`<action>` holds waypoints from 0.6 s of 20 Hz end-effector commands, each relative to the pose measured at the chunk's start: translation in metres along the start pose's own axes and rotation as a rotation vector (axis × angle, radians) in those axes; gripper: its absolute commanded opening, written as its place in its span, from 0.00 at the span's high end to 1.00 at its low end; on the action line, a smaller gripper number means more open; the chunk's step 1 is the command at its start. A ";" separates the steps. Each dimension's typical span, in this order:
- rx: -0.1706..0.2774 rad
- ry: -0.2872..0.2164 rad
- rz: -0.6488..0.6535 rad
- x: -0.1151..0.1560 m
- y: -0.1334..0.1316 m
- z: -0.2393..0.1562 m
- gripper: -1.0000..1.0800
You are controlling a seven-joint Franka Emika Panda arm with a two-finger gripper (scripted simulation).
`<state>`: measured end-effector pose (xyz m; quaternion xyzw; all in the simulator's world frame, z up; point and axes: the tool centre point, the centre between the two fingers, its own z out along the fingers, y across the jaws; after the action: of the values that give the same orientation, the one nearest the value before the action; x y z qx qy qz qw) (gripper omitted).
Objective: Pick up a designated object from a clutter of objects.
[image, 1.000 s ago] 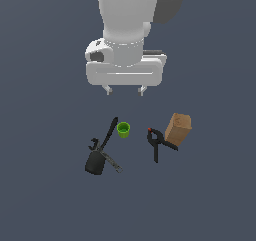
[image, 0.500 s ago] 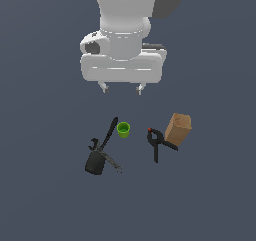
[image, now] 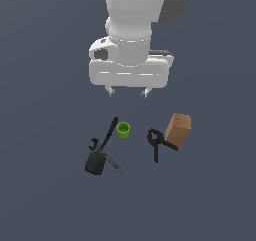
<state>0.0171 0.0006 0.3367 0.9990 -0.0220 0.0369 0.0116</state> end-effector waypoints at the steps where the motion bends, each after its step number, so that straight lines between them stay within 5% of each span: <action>1: 0.000 -0.004 0.009 0.001 -0.011 0.007 0.04; 12: 0.003 -0.029 0.081 -0.003 -0.095 0.058 0.04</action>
<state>0.0235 0.0801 0.2853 0.9980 -0.0568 0.0249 0.0091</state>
